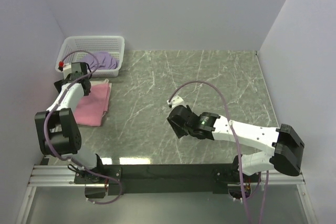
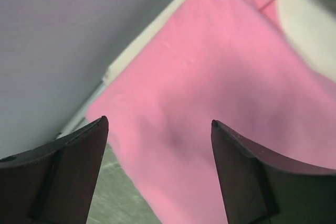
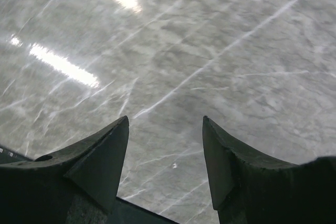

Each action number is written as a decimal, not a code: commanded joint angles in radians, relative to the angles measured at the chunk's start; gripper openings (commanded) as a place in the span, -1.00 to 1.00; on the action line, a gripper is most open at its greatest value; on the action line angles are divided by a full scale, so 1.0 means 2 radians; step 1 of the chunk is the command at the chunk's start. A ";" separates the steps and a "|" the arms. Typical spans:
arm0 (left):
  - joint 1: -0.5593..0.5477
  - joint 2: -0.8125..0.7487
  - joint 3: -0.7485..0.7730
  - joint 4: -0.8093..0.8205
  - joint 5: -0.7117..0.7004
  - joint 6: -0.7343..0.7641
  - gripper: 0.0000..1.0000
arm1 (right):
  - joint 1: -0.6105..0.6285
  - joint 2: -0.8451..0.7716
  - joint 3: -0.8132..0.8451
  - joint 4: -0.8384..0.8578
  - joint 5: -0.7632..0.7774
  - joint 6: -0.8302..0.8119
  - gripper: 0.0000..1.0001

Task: Fold and stack the t-shirts
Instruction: Neatly place the folded tshirt to the corner

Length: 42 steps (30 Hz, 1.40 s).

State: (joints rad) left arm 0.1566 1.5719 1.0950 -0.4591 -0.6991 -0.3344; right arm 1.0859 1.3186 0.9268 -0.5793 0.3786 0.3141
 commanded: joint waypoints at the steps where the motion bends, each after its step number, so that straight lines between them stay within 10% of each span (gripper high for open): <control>1: 0.000 -0.053 0.009 -0.008 0.069 -0.031 0.67 | -0.034 -0.033 -0.002 -0.007 0.018 0.019 0.29; 15: -0.017 -0.333 -0.044 -0.056 0.443 -0.139 0.75 | -0.260 -0.205 0.001 -0.092 0.025 0.104 0.53; 26: -0.064 -0.555 0.060 -0.287 0.232 -0.176 0.82 | -0.357 -0.363 0.090 -0.151 0.052 0.101 0.90; 42: -0.074 -0.741 0.075 -0.270 0.136 -0.139 0.99 | -0.357 -0.584 0.001 -0.033 0.039 0.026 0.89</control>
State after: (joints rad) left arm 0.0128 0.1085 1.2449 -1.0439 -0.3775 -0.6491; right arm 0.3786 0.1818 0.9554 -0.7090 0.4549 0.4049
